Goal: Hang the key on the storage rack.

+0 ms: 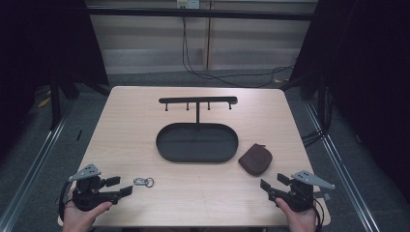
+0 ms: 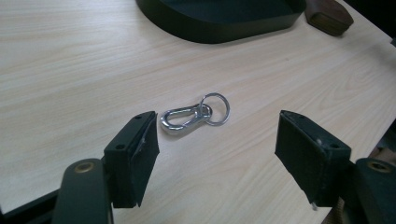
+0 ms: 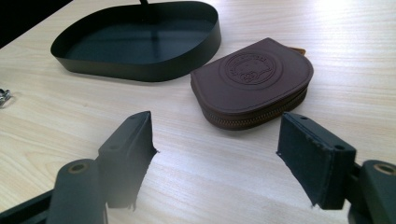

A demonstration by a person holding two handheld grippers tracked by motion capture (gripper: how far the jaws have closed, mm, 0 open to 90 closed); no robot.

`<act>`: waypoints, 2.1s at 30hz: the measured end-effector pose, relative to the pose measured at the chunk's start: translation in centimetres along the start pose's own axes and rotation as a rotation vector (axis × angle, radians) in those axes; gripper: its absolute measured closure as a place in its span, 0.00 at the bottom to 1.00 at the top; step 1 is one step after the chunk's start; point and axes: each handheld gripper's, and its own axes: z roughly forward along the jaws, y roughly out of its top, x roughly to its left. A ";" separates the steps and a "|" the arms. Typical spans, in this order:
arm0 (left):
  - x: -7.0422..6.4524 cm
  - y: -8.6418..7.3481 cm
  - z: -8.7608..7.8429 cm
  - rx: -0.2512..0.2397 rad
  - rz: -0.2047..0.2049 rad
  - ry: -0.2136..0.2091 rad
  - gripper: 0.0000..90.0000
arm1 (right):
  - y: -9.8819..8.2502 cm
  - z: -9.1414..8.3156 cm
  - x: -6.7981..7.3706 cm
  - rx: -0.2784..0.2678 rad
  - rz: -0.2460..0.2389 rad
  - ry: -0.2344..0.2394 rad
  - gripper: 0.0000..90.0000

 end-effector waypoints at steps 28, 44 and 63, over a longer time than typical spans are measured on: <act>-1.2 5.0 2.5 0.224 0.145 0.029 0.43 | 0.0 0.3 0.1 0.020 -0.006 0.034 0.27; -0.8 6.5 5.3 0.410 0.247 0.021 0.50 | 0.0 0.5 0.1 0.029 -0.005 0.045 0.24; -0.4 8.2 8.5 0.654 0.290 0.023 0.60 | -0.1 0.6 0.1 0.038 -0.004 0.051 0.23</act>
